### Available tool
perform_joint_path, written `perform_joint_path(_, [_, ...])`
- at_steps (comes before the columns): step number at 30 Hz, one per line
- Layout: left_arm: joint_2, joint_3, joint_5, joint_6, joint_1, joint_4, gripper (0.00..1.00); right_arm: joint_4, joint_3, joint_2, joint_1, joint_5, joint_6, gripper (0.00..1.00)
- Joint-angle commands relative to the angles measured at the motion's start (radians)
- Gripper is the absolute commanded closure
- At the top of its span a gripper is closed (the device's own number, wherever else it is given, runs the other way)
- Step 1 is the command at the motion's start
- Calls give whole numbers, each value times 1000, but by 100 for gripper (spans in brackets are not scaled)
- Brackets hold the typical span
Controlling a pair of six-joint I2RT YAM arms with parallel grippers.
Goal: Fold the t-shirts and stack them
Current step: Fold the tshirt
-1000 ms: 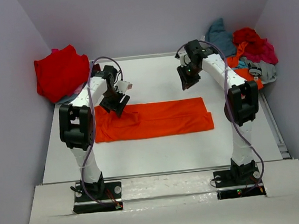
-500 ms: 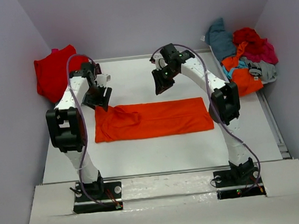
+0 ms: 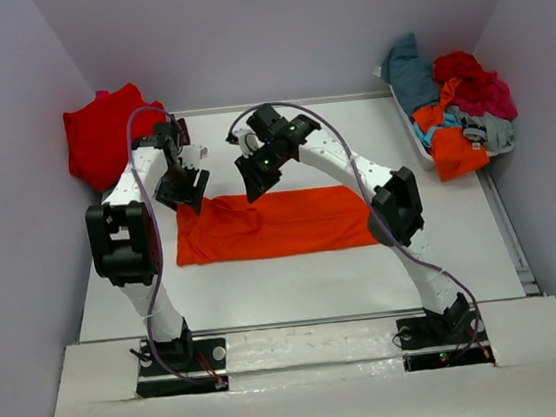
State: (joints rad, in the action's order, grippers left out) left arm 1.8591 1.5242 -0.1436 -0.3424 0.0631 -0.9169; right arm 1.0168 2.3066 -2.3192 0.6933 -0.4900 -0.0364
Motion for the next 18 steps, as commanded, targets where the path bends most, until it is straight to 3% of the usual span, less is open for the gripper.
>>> perform_joint_path(1, [-51,-9,10,-7,-8,-17,25,-50,16,23,45,17,15,68])
perform_joint_path(18, [-81,-12,-14,-23,-17,-42,25,-81,-18,-60,75,30,61,67])
